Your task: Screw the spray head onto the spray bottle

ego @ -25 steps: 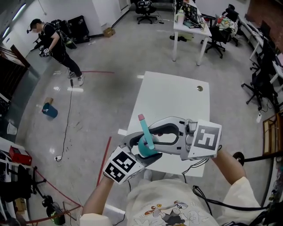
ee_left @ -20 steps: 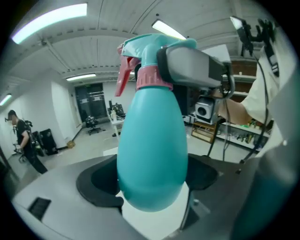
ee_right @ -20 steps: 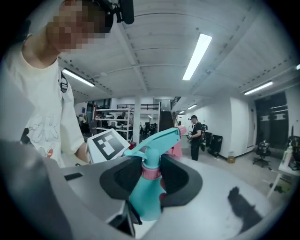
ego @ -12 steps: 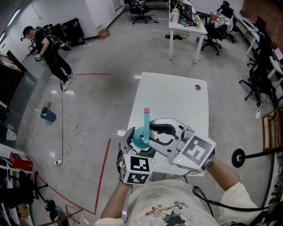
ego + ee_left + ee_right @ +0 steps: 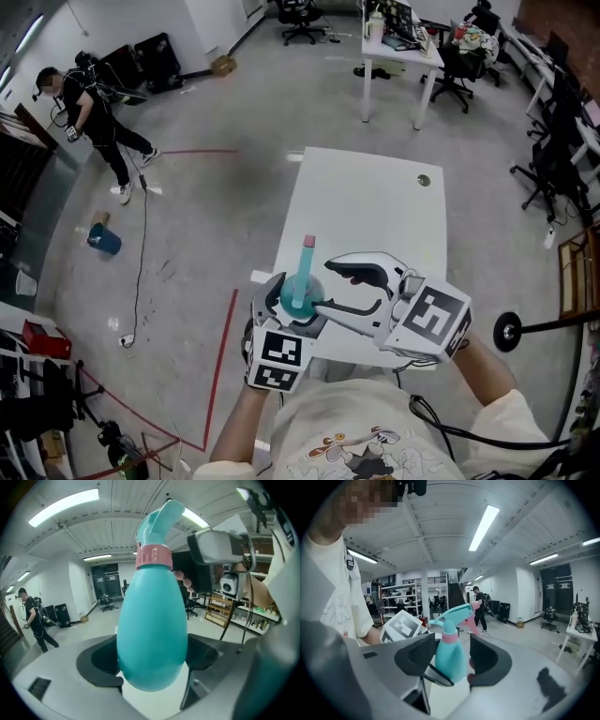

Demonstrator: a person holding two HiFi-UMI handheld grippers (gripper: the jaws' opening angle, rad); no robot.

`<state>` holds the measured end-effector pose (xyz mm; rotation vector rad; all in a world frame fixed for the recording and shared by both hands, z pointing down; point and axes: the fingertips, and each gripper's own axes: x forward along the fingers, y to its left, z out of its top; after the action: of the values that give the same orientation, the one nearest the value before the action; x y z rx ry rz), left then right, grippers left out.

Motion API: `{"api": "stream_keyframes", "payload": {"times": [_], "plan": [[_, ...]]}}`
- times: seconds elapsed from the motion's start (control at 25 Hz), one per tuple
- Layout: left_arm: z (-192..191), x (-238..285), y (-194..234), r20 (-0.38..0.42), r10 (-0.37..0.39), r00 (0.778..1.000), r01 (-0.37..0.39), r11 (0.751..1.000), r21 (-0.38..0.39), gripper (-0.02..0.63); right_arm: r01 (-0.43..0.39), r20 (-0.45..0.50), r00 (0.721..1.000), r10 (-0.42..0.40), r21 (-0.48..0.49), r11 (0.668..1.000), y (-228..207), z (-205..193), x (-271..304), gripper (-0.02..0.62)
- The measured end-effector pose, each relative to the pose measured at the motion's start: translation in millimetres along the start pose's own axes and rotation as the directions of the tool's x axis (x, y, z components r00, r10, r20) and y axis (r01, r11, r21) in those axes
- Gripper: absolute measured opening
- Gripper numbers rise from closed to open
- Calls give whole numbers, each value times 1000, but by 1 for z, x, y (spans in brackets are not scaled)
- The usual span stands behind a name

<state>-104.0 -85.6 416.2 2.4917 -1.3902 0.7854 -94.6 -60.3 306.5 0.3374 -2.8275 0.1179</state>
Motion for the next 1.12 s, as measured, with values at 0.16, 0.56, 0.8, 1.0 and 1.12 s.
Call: {"api": "stream_keyframes", "payload": {"times": [0.16, 0.56, 0.8, 1.0, 1.12], "plan": [[1, 2, -11, 18, -126, 992, 126, 991, 46, 410, -24, -14, 1000, 23, -27, 999, -21, -8, -26, 228], [4, -22, -52, -30, -485, 874, 477, 845, 241, 410, -311, -6, 949, 315, -168, 935, 4, 10, -29, 256], [-15, -36, -87, -137, -626, 768, 631, 703, 328, 410, -529, -90, 848, 523, -214, 821, 50, -8, -23, 255], [-21, -39, -101, -162, -686, 709, 696, 644, 318, 410, -632, -107, 774, 624, -168, 756, 66, -21, -30, 233], [-21, -34, -111, -164, -698, 697, 707, 631, 319, 410, -633, -121, 774, 622, -163, 757, 66, -30, -36, 138]]}}
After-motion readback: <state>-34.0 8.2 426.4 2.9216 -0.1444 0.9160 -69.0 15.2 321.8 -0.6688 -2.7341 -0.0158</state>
